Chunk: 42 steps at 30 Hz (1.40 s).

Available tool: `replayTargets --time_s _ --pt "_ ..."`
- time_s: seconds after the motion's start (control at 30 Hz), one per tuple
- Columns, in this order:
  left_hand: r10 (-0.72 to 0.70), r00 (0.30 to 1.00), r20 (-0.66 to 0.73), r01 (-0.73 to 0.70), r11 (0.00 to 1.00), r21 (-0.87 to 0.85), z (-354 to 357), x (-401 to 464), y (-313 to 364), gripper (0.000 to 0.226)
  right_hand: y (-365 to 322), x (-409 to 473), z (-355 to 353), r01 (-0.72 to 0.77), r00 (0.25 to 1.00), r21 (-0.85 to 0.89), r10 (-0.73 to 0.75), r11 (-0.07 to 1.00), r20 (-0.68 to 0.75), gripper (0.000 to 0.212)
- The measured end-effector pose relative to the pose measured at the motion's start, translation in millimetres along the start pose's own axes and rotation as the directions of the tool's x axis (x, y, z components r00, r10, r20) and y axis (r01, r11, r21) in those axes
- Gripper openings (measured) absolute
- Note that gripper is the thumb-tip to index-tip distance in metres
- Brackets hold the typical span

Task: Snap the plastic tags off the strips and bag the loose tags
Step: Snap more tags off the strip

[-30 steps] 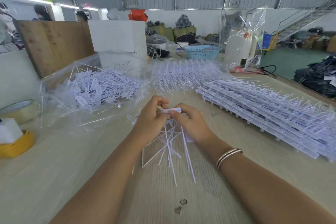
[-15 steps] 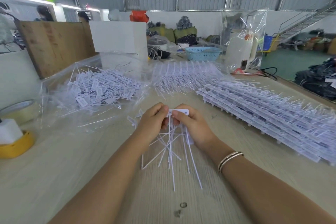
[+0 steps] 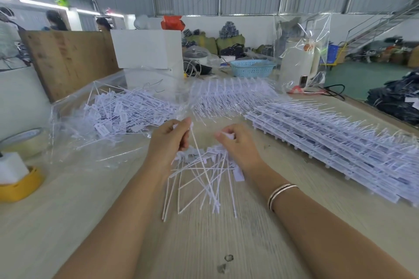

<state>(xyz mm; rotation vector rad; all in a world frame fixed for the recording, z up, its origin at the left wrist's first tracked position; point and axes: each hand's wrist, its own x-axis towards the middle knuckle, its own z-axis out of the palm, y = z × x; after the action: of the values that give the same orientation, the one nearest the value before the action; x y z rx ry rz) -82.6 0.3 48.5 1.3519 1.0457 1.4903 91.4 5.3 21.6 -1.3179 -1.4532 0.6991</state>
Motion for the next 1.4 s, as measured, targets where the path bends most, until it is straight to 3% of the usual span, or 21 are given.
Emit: replayTargets --time_s 0.03,0.1,0.27,0.4,0.53,0.63,0.7,0.83,0.97,1.07,1.17,1.3,1.4 --pt "0.029 1.000 0.006 -0.029 0.998 0.061 1 1 0 0.040 2 2 3 -0.006 1.000 -0.169 0.004 0.986 -0.011 0.038" --pt "0.054 0.997 0.046 -0.062 0.975 0.212 6 3 1 0.035 5 4 4 -0.031 0.997 -0.253 0.012 0.967 -0.080 0.060" --pt "0.050 0.985 0.166 -0.134 0.825 0.548 41 20 0 0.040 15 3 -9 -0.080 0.965 -0.073 0.059 0.994 -0.254 0.035" --pt "0.053 0.990 0.131 -0.136 0.601 0.788 67 19 -10 0.040 18 3 -13 -0.109 0.957 -0.082 0.082 0.991 -0.277 0.024" --pt "0.069 0.989 0.134 -0.149 0.331 0.932 53 3 -17 0.071 16 -2 -21 -0.125 0.973 -0.239 0.072 0.963 -0.218 0.028" --pt "-0.073 0.993 0.096 -0.085 0.143 0.986 29 -21 -18 0.109 12 -3 -25 -0.165 0.986 -0.502 0.156 0.849 -0.061 0.036" --pt "-0.161 0.987 0.021 -0.007 0.084 0.996 11 -32 -16 0.115 9 -7 -24 -0.166 0.973 -0.586 0.229 0.793 0.035 0.039" --pt "-0.246 0.967 -0.068 0.110 0.159 0.981 -10 -36 -9 0.114 -3 -14 -12 -0.132 0.950 -0.516 0.256 0.846 0.176 0.028" --pt "-0.317 0.948 -0.024 0.134 0.329 0.935 -10 -34 -8 0.108 -17 -19 17 0.012 0.931 -0.518 0.179 0.855 0.318 0.024" --pt "-0.359 0.933 0.035 0.129 0.420 0.898 -18 -28 -8 0.103 -26 -16 36 0.017 0.904 -0.492 0.196 0.871 0.379 0.022" --pt "-0.424 0.904 0.061 0.110 0.368 0.923 -32 -21 -9 0.112 -36 -10 48 -0.094 0.859 -0.365 0.261 0.926 0.440 0.017" --pt "-0.311 0.950 -0.001 0.077 0.234 0.969 -30 -24 -18 0.103 -46 -6 63 -0.104 0.846 -0.326 0.256 0.940 0.468 0.011" --pt "-0.266 0.964 0.001 0.079 0.287 0.955 -25 -24 -20 0.081 -47 -4 68 -0.054 0.852 -0.314 0.208 0.948 0.481 0.012"
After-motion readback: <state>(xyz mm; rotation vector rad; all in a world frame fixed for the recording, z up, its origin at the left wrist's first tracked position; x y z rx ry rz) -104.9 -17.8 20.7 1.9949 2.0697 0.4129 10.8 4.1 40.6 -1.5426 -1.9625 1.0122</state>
